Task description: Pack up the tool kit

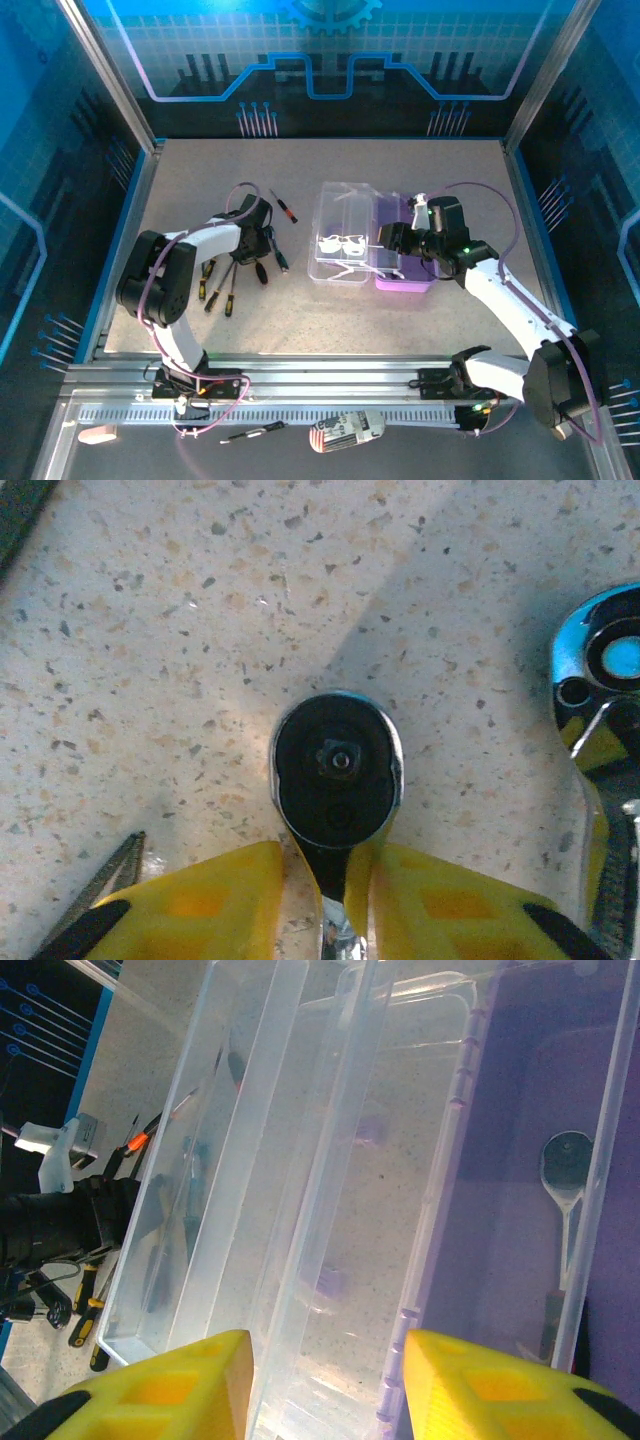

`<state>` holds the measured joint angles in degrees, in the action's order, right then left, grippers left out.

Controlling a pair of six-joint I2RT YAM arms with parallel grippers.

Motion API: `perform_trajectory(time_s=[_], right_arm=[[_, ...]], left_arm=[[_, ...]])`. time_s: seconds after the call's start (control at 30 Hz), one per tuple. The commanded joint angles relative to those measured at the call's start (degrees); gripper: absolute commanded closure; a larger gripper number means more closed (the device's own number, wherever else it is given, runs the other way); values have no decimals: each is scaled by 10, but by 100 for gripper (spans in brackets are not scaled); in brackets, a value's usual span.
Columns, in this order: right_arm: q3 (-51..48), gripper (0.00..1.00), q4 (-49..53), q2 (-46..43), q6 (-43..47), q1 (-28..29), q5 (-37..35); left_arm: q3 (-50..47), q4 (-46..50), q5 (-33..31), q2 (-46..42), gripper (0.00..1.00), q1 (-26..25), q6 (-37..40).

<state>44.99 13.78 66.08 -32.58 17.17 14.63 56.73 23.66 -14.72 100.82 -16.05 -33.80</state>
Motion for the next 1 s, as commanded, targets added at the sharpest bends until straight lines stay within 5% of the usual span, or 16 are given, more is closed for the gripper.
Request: perform_trajectory(time_s=[0.0,0.3,0.67,0.97], right_arm=[[9,55,7,-11,3,0,7],[13,55,18,-15,11,-2,6],[20,54,8,-17,-6,15,15],[50,53,2,13,-12,100,-5]], left_arm=[[5,2,3,23,77,12,18],[1,-25,49,17,96,17,41],[-57,-48,99,-95,95,14,48],[-81,-54,123,-147,96,14,31]])
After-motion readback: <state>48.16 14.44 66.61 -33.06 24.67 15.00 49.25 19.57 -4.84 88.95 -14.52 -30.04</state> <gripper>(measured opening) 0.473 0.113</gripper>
